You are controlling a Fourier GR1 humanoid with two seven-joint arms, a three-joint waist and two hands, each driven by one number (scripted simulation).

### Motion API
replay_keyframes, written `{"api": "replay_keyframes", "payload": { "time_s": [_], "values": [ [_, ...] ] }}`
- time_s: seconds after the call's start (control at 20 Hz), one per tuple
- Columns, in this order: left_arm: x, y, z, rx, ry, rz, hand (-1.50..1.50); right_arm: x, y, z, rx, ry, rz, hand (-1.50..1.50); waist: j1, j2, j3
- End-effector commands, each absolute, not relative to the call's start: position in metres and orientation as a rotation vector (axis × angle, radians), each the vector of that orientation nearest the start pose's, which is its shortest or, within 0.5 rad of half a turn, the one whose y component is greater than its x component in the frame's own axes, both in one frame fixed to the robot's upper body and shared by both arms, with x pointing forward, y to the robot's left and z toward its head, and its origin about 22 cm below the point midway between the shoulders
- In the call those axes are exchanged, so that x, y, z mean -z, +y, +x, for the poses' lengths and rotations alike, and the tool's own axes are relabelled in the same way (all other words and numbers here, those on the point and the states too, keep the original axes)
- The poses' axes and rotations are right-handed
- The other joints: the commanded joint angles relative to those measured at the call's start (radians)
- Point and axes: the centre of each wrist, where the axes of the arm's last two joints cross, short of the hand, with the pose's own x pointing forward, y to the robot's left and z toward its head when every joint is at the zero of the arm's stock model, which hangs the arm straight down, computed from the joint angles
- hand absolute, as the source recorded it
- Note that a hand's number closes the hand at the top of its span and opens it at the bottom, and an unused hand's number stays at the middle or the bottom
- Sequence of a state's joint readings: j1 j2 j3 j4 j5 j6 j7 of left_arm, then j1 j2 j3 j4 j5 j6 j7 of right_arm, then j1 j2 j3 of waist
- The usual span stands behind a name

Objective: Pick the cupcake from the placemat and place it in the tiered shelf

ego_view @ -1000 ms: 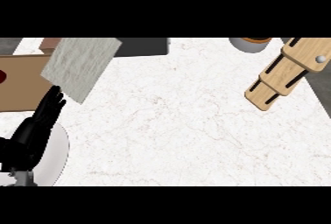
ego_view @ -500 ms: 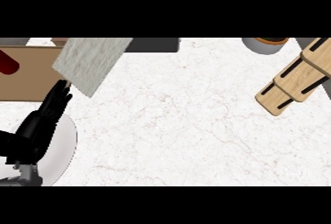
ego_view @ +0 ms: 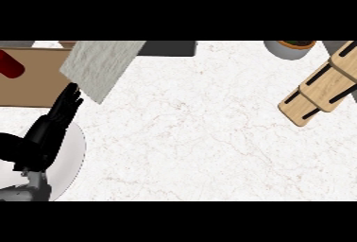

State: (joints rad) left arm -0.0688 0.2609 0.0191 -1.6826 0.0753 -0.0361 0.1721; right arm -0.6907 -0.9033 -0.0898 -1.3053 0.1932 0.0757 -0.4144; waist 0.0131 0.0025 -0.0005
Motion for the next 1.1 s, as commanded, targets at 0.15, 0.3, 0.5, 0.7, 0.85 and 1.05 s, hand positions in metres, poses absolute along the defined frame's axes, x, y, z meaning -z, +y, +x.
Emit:
{"api": "replay_keyframes", "payload": {
  "time_s": [0.15,0.3,0.5,0.7,0.85,1.05],
  "values": [
    [-0.068,0.276,0.259,0.202,-1.577,0.105,0.00,-0.284,-0.383,0.355,-1.225,-2.095,-0.826,1.50,0.006,0.002,0.000],
    [-0.054,0.282,0.262,0.181,-1.572,0.119,0.00,-0.271,-0.367,0.352,-1.387,-2.067,-0.788,1.50,-0.009,0.000,0.000],
    [-0.058,0.291,0.256,0.186,-1.578,0.125,0.00,-0.253,-0.380,0.361,-1.516,-1.941,-0.760,1.50,0.001,0.001,0.000],
    [-0.070,0.268,0.264,0.191,-1.567,0.109,0.00,-0.230,-0.376,0.375,-1.418,-1.917,-0.790,1.50,-0.005,-0.001,0.000],
    [-0.061,0.278,0.249,0.192,-1.579,0.113,0.00,-0.220,-0.396,0.380,-1.292,-1.884,-0.866,1.50,0.001,-0.001,0.000],
    [-0.062,0.284,0.258,0.191,-1.577,0.118,0.00,-0.235,-0.419,0.380,-1.019,-1.885,-1.051,1.50,0.009,0.004,0.001]
  ]
}}
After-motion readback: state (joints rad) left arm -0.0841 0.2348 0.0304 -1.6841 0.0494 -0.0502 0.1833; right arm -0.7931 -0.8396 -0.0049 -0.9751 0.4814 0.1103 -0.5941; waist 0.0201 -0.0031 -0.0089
